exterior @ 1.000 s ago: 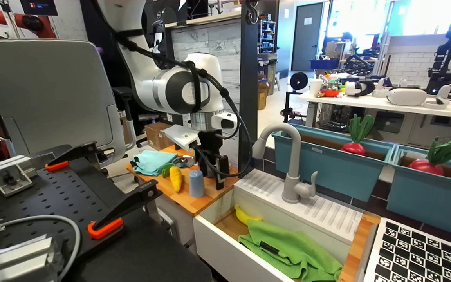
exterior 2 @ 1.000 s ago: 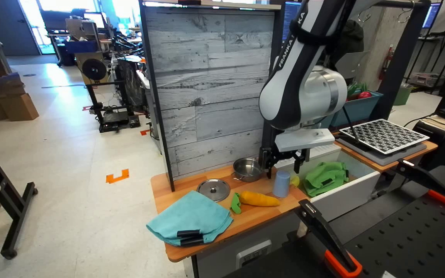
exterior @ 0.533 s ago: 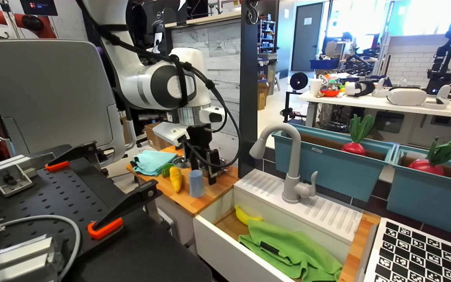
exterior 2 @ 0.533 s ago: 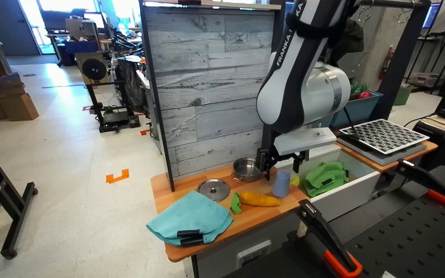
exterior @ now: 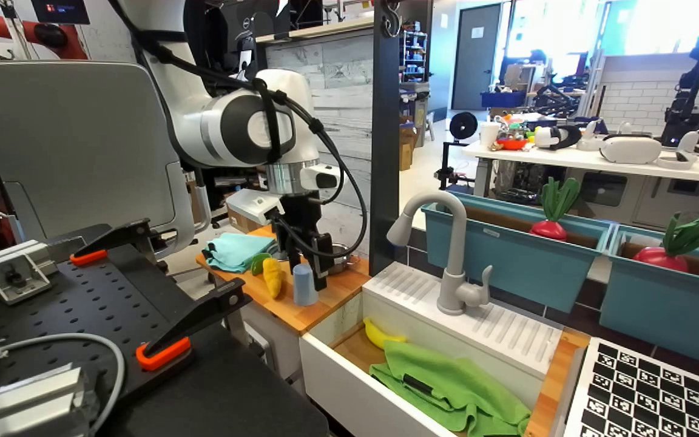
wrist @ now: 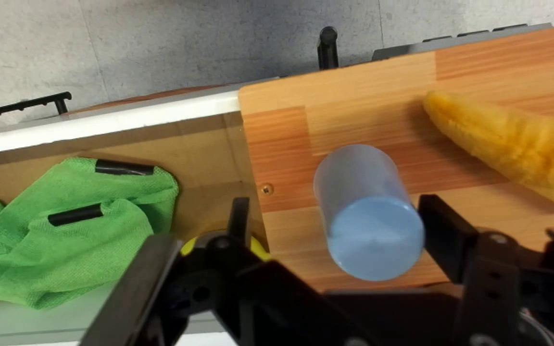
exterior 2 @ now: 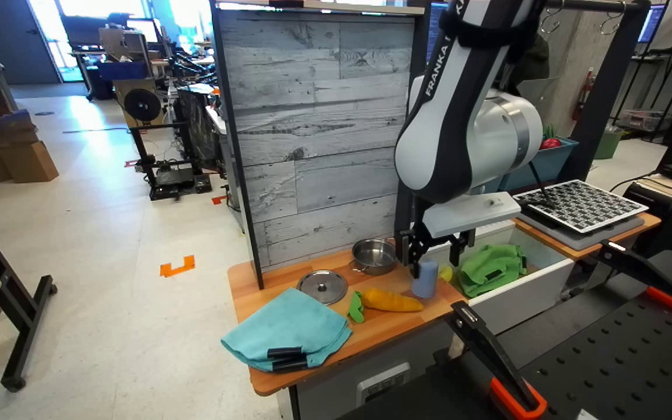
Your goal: Put the cup on the blue cloth
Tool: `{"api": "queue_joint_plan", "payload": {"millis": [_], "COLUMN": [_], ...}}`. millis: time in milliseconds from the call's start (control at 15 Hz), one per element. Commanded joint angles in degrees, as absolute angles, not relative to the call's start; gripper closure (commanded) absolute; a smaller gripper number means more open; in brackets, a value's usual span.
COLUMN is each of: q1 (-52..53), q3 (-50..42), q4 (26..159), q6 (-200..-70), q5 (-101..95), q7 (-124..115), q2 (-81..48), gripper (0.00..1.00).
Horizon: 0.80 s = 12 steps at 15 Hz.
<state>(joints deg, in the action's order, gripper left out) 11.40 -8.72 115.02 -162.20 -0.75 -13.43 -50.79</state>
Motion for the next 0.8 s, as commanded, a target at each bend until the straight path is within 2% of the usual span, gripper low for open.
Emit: {"api": "queue_joint_plan", "payload": {"millis": [0, 200, 333, 733], "q1": [12.0, 11.8, 11.9, 12.7], "q3": [-9.5, -9.4, -9.5, -10.1], "q4": [117.6, 117.5, 117.6, 123.2], "q6": [-164.0, -163.9, -164.0, -165.9], "q5": [-1.9, -1.8, -1.8, -3.4], "q7": [-12.9, -12.7, -12.7, -10.7], "q2": [-49.1, -49.1, -48.8, -43.6], "gripper": [0.42, 0.66, 0.78, 0.79]}}
